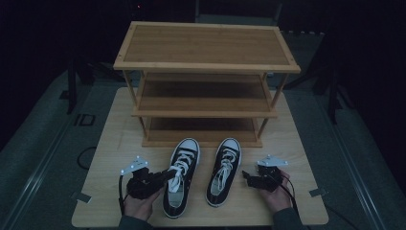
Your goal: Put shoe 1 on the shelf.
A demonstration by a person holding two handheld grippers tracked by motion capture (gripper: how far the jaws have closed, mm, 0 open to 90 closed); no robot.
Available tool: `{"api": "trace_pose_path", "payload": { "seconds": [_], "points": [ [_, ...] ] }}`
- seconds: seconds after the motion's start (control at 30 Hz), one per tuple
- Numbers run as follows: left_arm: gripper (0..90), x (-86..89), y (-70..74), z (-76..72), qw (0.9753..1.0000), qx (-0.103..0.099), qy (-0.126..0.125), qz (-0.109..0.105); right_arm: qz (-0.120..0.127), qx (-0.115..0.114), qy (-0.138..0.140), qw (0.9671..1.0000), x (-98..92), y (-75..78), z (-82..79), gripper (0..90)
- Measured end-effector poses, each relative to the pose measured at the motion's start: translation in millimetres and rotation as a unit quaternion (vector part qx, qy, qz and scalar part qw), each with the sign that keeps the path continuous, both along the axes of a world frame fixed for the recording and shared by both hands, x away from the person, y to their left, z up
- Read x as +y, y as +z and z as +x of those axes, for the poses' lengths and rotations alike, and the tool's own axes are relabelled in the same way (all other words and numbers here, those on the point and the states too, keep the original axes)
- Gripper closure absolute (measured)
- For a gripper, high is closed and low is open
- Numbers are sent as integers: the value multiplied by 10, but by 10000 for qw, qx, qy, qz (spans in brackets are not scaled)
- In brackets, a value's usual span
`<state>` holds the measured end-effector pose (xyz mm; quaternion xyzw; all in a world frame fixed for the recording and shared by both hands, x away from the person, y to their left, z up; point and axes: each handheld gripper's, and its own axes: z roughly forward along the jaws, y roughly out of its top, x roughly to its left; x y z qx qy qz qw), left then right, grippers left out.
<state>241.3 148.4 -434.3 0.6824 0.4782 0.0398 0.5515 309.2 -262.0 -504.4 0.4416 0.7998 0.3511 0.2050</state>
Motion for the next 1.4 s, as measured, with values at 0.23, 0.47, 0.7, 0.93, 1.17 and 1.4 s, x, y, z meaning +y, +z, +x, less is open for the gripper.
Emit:
{"api": "trace_pose_path", "payload": {
  "seconds": [0.23,0.47,0.7,0.93,1.17,1.4],
  "points": [
    [868,8,225,4,9998,-112,38,-168,4,3,-4,10000,1,0,0,243],
    [867,6,463,2,9989,-174,20,-431,2,3,-3,10000,0,0,0,242],
    [866,-56,742,-24,9978,-326,-134,-567,0,2,-4,10000,0,1,0,243],
    [866,-118,1022,33,9965,-465,-62,-690,0,-1,-1,10000,0,1,1,243],
    [866,-224,1192,255,9947,-629,209,-785,-2,0,0,10000,0,1,1,243],
    [866,-325,1193,582,9917,-535,414,-1098,-1,3,2,10000,0,2,1,243]
  ]
}}
